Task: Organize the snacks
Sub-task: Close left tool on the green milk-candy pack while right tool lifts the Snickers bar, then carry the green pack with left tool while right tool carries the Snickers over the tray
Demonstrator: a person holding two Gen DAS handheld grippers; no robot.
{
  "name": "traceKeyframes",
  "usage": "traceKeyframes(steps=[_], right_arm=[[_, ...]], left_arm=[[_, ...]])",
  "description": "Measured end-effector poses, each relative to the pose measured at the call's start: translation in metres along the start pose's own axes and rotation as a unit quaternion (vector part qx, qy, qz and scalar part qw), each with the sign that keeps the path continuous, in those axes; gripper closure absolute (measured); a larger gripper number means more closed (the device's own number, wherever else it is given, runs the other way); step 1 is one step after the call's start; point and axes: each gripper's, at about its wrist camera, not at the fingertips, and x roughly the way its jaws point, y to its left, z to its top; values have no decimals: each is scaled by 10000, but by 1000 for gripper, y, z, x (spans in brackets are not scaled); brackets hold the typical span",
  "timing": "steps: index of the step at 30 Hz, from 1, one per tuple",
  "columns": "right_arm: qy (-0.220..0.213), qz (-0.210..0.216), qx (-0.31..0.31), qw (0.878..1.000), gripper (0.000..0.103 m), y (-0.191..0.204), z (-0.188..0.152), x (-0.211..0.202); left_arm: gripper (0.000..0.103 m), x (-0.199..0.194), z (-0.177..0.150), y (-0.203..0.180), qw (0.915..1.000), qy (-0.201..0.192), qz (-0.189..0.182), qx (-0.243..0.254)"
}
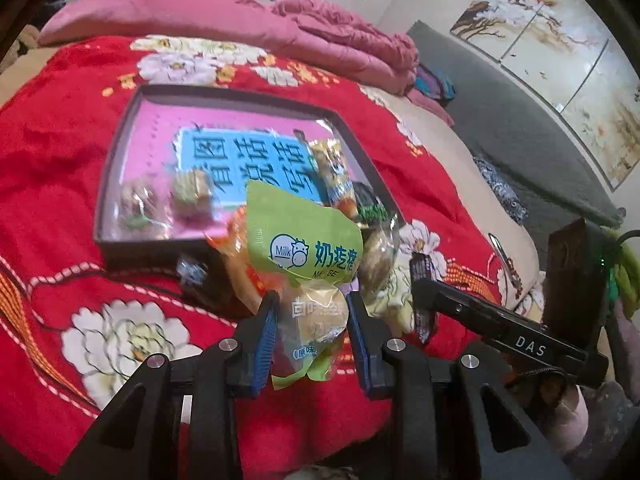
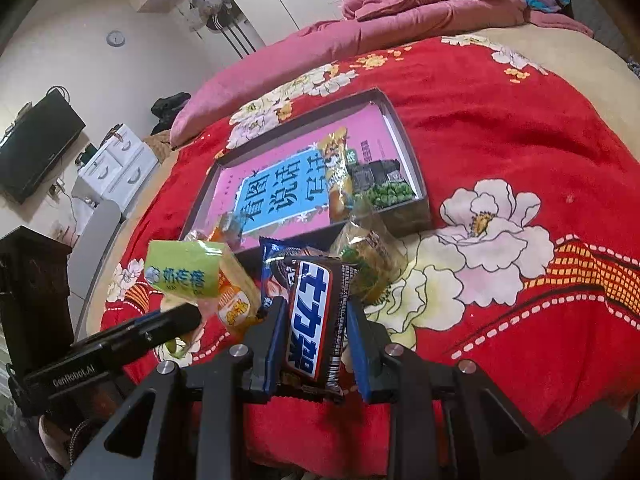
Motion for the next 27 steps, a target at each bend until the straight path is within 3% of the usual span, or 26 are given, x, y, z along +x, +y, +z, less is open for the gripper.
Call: traceKeyframes(steps=[17,27], right_arm=[[-255,-31,-99,9996,73,8,15,-8],[-421,-28,-207,9989,73,13,29,-9]], left_arm=[[68,-40,24,49,9951,-800,298,-492],[68,-45,35,73,9911,-1036,447,-706]])
